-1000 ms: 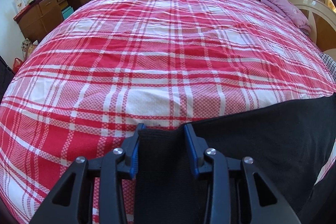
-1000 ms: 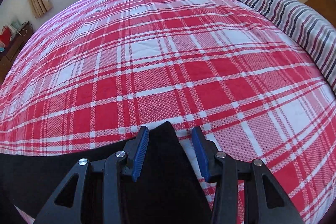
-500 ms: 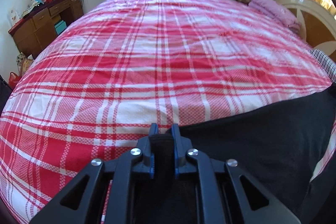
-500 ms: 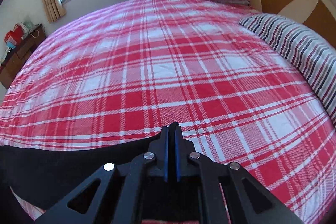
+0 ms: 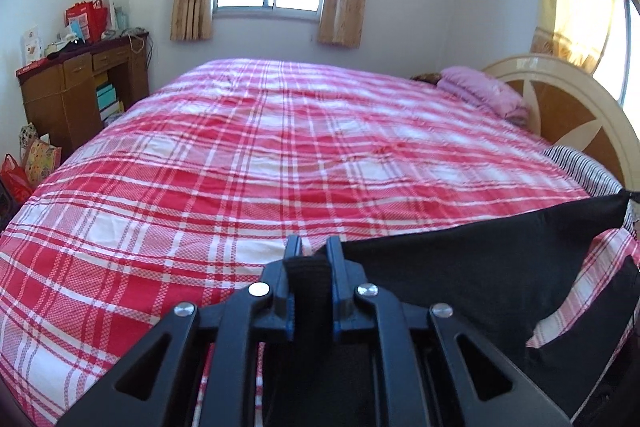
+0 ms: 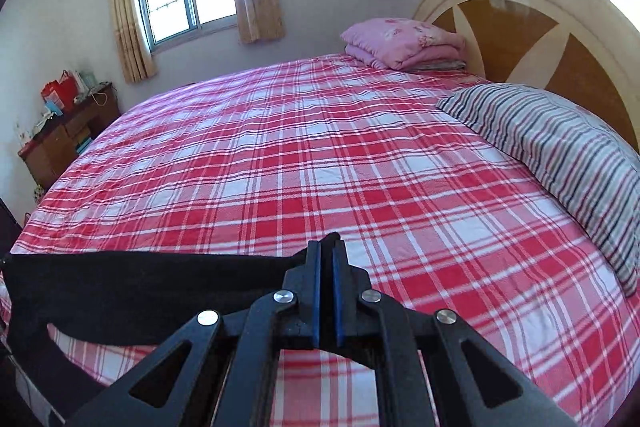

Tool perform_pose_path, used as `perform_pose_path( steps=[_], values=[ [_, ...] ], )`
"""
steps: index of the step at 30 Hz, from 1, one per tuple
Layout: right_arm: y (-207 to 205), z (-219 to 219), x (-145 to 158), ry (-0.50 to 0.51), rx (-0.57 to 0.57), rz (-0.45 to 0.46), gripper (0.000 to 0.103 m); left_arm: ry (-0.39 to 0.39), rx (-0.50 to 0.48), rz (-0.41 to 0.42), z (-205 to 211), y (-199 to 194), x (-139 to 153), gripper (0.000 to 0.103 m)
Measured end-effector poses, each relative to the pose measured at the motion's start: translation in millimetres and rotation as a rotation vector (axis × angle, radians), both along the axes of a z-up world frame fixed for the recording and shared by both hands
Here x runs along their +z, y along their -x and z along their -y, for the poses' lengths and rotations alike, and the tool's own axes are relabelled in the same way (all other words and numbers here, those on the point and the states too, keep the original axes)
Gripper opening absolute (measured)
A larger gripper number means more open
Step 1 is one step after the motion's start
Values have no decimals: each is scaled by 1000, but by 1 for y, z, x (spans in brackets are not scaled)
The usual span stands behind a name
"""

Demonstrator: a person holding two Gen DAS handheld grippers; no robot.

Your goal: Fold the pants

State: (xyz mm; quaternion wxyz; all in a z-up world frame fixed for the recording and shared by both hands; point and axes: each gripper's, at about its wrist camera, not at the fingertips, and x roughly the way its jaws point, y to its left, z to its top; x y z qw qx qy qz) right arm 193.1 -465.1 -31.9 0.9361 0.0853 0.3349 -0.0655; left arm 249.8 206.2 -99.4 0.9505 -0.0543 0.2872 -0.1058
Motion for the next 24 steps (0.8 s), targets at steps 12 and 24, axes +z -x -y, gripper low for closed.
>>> perform_pose_path(
  steps=[12,24],
  values=[
    [113,9,-35,-97,-41,22,4,2,-95,138,-15,80,-8,14],
    [168,15,-84,-142,-66,-60,5,-31,-146,114,-26,138,-52,33]
  ],
)
